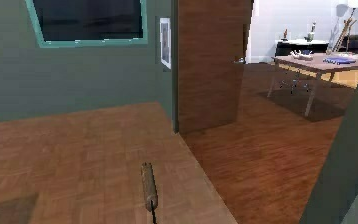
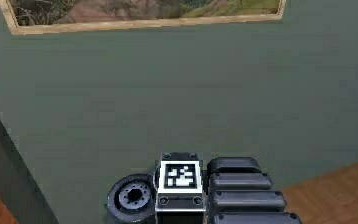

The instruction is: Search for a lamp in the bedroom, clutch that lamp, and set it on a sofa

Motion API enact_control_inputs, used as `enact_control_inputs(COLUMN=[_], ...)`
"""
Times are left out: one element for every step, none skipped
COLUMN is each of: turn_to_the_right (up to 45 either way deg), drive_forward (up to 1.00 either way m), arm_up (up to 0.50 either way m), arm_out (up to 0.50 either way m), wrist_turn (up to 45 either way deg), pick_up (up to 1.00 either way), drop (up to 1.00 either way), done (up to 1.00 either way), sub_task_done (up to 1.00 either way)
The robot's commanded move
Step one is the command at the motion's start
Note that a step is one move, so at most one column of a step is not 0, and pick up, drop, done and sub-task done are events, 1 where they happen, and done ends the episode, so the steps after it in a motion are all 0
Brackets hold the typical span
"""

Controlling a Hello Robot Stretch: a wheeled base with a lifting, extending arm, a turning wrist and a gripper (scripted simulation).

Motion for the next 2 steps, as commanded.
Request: enact_control_inputs(turn_to_the_right=[-18.0,0.0], drive_forward=[0.00,0.60], arm_up=[0.00,0.00], arm_out=[0.00,0.00], wrist_turn=[0.0,0.0], pick_up=[0.00,0.00], drop=[0.00,0.00], done=[0.00,0.00], sub_task_done=[0.00,0.00])
